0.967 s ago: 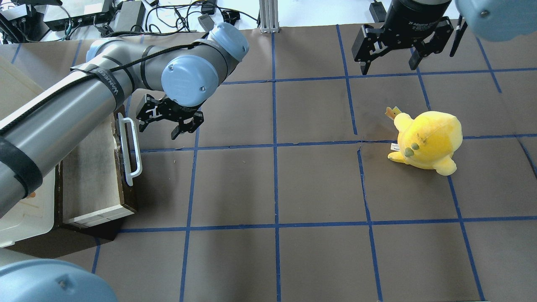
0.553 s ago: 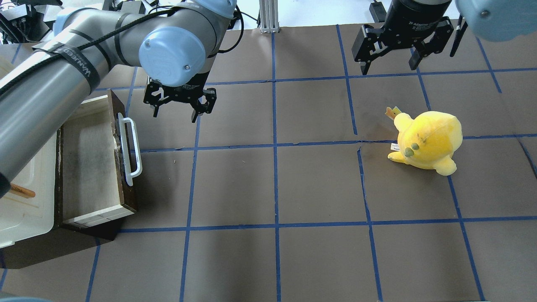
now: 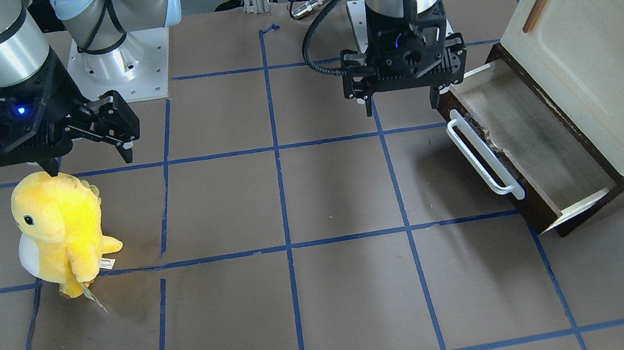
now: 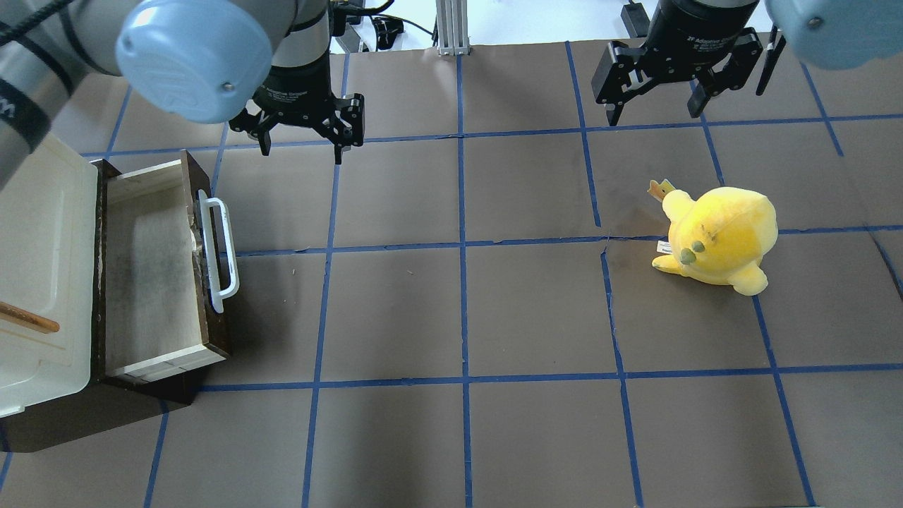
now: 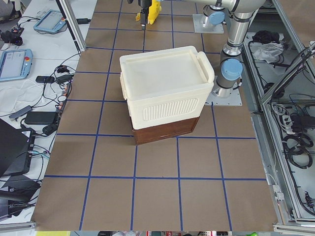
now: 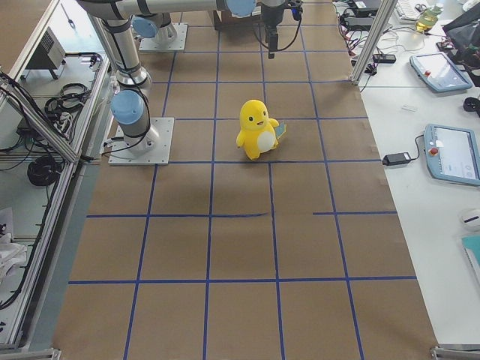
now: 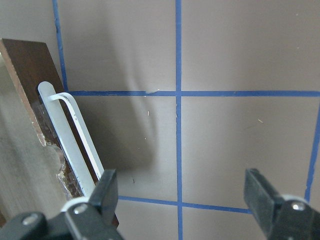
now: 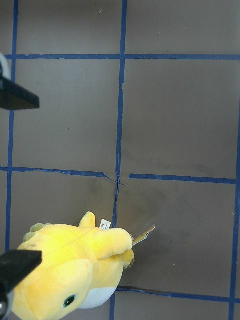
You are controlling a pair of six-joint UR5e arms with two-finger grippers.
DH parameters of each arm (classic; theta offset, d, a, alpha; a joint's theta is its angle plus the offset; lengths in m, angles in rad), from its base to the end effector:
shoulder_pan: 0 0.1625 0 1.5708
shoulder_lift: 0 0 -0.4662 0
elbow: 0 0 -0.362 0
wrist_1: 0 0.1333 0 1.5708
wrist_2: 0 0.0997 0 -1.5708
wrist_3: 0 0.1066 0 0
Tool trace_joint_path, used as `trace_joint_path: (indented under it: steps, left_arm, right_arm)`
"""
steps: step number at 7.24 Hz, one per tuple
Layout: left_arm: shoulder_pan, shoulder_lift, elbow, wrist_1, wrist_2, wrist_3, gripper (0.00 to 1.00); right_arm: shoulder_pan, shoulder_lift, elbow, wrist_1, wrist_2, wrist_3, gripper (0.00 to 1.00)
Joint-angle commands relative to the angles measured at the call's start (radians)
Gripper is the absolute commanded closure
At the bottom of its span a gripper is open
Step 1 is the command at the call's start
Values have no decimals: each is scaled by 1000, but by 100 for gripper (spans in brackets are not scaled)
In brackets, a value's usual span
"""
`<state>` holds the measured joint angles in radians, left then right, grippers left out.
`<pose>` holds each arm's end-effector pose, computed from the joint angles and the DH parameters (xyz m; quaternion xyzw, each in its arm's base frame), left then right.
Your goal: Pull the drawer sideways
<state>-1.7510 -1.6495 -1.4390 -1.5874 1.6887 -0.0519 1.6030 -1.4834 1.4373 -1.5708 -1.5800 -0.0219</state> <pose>-0.2087 -0.4719 0.5443 0.0629 0.9961 -0.0249 0.0564 0.1486 -0.5023 0.5417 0.0269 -0.9994 0.0231 0.0045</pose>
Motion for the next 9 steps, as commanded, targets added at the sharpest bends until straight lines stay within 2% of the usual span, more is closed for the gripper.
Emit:
trace_joint_path:
  steps: [1,3,7,9]
  left_arm:
    - [77,85,-44,0,-72,84,13]
    - [151,105,-76,9,-124,188,13]
    - [157,123,-81,13,-127,181,11]
    - [157,120,-87,59,-126,179,8]
  right_arm:
    - [0,0,0,0,0,0,0]
    - [0,0,0,0,0,0,0]
    - [0,0,0,0,0,0,0]
    - [0,0,0,0,0,0,0]
